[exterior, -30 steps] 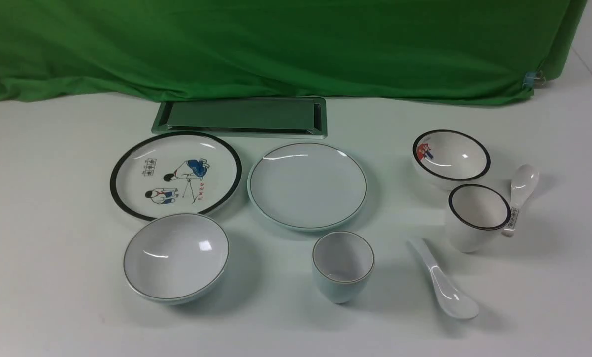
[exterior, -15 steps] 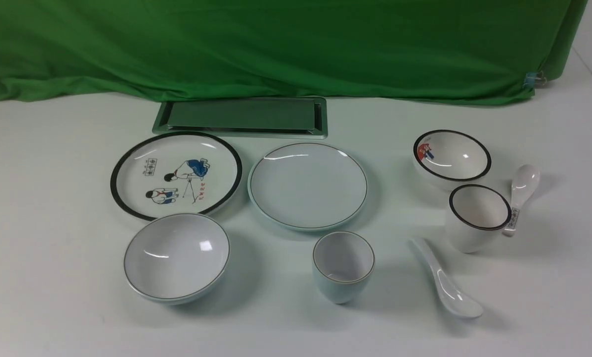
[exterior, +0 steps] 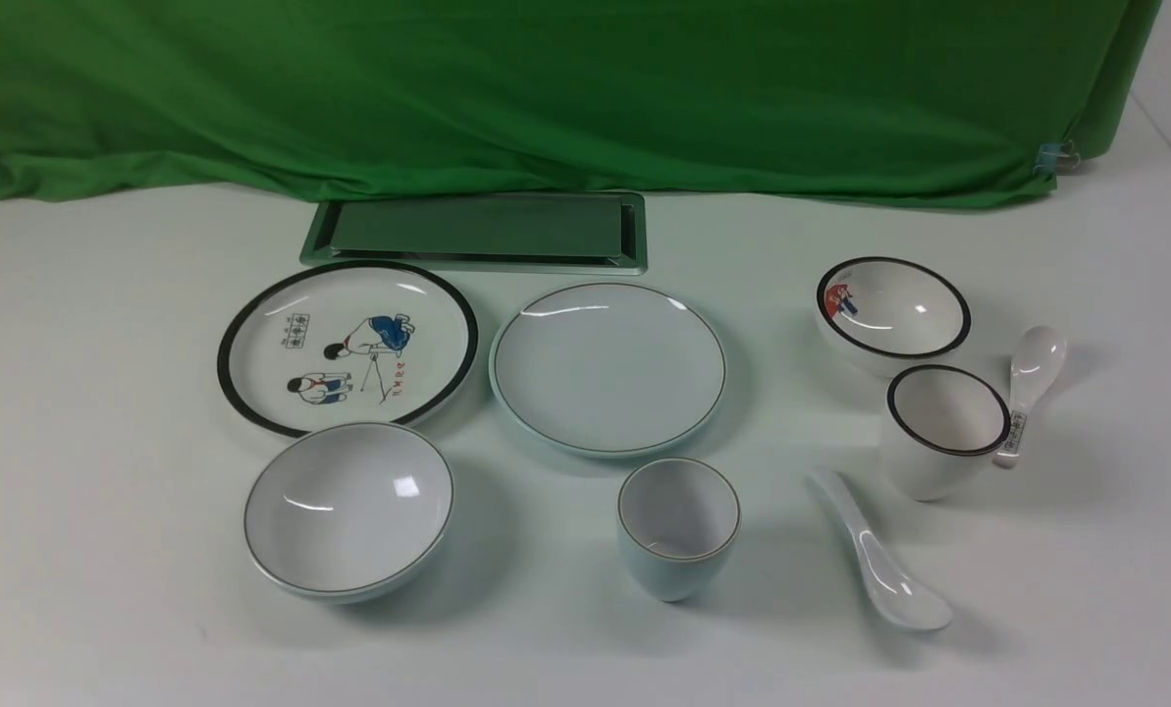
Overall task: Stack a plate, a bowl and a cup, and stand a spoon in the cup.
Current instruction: Use the left arm to grab a blue rice bowl
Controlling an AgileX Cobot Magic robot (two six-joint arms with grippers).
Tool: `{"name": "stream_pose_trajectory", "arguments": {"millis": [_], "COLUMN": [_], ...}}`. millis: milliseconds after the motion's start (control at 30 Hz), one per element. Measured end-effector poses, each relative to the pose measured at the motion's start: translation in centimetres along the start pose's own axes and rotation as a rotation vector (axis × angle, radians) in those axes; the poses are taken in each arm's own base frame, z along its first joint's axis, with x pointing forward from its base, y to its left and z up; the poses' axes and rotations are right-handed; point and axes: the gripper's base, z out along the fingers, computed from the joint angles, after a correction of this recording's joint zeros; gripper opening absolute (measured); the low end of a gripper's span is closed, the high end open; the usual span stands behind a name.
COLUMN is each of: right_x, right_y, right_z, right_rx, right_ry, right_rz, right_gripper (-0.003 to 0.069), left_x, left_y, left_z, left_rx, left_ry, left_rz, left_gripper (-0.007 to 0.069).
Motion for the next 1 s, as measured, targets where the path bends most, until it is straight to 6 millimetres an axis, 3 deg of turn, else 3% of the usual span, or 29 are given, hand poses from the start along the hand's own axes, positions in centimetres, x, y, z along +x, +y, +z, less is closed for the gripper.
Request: {"name": "stream_pose_trajectory", "arguments": {"millis": [400,467,500,633,767,933,1000], "right_x": [0.0,0.0,0.0,0.0,-0.3,-0.3,-0.4], "right_y": [0.0,0.0,0.1,0.4,0.5,0.5,0.5], "right_z": [0.0,0.0,0.0,0.0,0.0,0.0,0.0], "right_rx": [0.000,-0.002,-0.013,-0.047,-0.071,-0.070,-0.073], "right_ry": [0.000,0.000,0.002,0.016,-0.001,-0.002,-0.010], "right_rz": [0.012,0.057,0.195,0.681,1.093,1.135,1.123], "right_gripper": [0.0242,0.0242,0.0242,0.0242,0.0242,0.0242,0.0242], "left_x": [-0.1,-0.3,-0.7,-1.2,-1.3,-1.5,-2.3], "left_y": [0.1,-0.1,-0.3,-0.8,-0.7,-0.4,-0.4], "left_z": [0.0,0.0,0.0,-0.1,-0.1,-0.1,-0.4], "left_rx": [-0.006,0.014,0.054,0.148,0.157,0.149,0.153], "left_ry": [-0.009,-0.032,-0.063,-0.063,-0.071,-0.114,-0.141], "left_rz": [0.006,-0.147,-0.480,-1.186,-1.289,-1.293,-1.196], "left_gripper": [-0.0029,-0.0029,-0.0029,-0.0029,-0.0029,-0.0029,-0.0029]}}
